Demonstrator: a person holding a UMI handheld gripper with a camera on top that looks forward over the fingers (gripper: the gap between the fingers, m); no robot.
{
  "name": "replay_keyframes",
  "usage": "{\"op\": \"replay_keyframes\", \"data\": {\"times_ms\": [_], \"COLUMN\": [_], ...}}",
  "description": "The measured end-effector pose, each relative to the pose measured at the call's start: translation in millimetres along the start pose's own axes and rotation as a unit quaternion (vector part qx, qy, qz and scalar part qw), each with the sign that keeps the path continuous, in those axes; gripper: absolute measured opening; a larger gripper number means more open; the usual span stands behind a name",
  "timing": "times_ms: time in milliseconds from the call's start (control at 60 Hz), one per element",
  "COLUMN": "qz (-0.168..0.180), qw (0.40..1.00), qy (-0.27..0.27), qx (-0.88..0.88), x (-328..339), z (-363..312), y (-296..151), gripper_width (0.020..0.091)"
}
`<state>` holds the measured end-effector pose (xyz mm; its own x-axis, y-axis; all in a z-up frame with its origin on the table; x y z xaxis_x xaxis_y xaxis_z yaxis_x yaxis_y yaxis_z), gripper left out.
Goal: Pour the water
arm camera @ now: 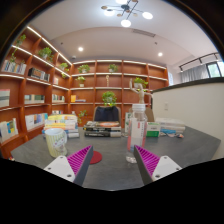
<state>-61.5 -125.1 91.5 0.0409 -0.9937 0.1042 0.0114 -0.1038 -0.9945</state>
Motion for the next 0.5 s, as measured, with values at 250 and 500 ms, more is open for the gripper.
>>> {"op": "replay_keyframes", "data": {"times_ms": [250, 500], "qz": [-0.004, 0.014], "qw": [0.998, 0.997], "qy": [0.056, 0.067], "qx": [0.013, 0.037], "x": [-56.5, -104.9], "z": [68.9, 90.3], "y": [-7.8, -21.4], "gripper_width": [0.0858, 0.0745]}}
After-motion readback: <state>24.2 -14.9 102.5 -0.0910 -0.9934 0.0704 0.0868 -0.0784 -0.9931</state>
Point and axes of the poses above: the point between the fingertips, and its own axes, seen from behind it with the camera up: z to the right, y down, x backward, against the way the camera looks, the point moved 3 cm from there along x, backward, against the way the camera looks, and after that the axes turned 2 degrees about -y, right-handed, at the moved point
